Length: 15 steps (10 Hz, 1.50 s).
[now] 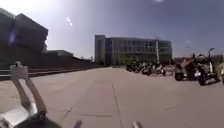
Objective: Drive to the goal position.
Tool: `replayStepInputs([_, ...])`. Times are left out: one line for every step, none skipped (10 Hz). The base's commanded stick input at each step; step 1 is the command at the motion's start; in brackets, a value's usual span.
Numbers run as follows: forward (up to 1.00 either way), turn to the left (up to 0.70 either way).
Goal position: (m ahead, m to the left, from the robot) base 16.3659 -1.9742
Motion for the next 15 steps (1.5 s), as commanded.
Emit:
replayStepInputs([1.0, 0.0])
replayStepInputs([1.0, 0.0])
replayStepInputs([1.0, 0.0])
replayStepInputs([1.0, 0.0])
replayStepInputs([1.0, 0.0])
replayStepInputs([1.0, 0.0])
replayStepInputs([1.0, 0.0])
replayStepInputs([1.0, 0.0])
replayStepInputs([1.0, 0.0])
replayStepInputs([1.0, 0.0])
replayStepInputs([1.0, 0.0])
replayStepInputs([1.0, -0.4])
replayStepInputs([1.0, -0.4])
replayStepInputs([1.0, -0.39])
replayStepInputs([1.0, -0.07])
